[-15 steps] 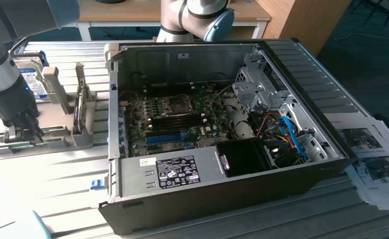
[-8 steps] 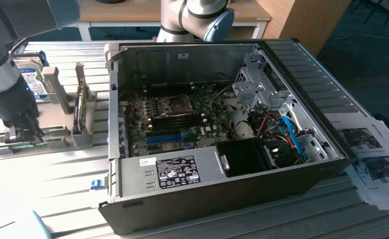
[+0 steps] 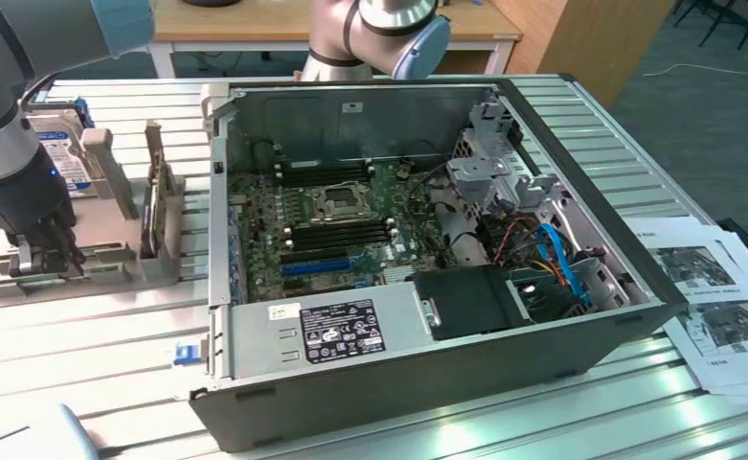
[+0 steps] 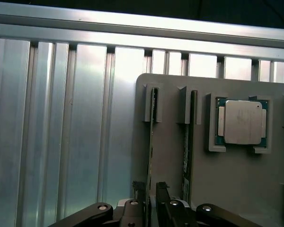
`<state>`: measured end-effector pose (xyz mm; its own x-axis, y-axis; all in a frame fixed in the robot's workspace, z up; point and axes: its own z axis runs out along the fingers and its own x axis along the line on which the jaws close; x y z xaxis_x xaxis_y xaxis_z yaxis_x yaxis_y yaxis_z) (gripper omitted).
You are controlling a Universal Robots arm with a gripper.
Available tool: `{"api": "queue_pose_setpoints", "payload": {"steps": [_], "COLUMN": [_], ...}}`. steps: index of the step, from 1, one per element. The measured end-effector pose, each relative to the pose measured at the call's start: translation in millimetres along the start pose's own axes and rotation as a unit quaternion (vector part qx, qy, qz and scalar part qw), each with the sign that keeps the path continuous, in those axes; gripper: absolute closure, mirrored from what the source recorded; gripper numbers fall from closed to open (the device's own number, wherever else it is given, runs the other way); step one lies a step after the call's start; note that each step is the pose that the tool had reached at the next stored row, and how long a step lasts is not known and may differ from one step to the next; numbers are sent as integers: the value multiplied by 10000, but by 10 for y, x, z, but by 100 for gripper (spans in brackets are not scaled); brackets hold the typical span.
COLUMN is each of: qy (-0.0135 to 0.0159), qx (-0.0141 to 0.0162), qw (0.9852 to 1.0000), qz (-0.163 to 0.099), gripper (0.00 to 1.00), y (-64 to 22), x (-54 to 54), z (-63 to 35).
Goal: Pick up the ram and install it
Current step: 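Pick up the ram and move it above insertion slot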
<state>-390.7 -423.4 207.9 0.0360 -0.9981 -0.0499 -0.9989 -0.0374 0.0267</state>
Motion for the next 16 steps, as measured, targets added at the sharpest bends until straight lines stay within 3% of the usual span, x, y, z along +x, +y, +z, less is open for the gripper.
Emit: {"api": "queue_pose_setpoints", "payload": {"steps": [16], "qy": [-1], "qx": [1], "qw": [10000], "qz": [0], "gripper": [76], "y": [-1], "x": [0], "z": [17]}}
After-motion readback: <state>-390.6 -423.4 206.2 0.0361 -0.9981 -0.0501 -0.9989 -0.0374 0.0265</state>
